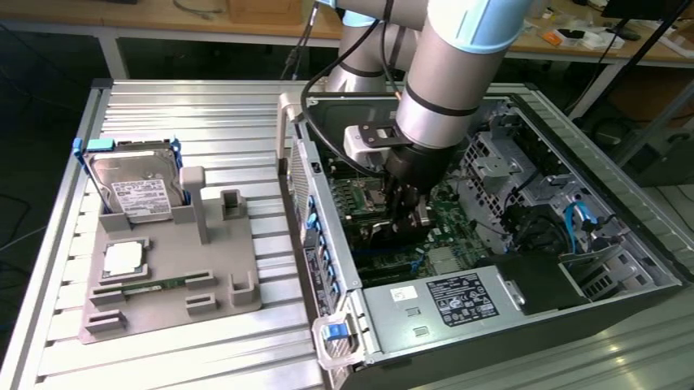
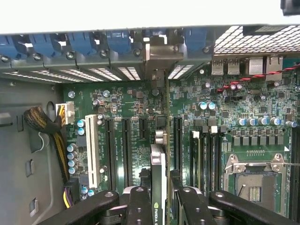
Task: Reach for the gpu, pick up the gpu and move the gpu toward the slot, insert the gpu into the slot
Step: 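Insert the gpu into the slot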
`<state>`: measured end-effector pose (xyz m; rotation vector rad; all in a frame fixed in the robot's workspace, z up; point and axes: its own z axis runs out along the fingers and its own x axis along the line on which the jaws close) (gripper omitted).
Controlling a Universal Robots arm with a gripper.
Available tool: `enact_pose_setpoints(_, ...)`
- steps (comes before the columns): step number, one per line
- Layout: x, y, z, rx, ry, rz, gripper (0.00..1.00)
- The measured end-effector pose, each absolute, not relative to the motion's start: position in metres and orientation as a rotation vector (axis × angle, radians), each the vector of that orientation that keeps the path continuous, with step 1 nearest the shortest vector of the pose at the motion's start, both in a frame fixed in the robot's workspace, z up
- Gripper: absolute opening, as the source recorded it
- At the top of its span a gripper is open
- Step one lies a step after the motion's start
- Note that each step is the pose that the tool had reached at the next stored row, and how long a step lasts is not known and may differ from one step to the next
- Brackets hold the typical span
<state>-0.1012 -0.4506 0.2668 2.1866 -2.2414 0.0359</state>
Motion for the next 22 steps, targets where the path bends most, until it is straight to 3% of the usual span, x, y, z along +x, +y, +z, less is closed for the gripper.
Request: enact_pose_setpoints(22, -0.1018, -0.4506, 0.2596, 2.186, -2.242, 0.036, 0.27)
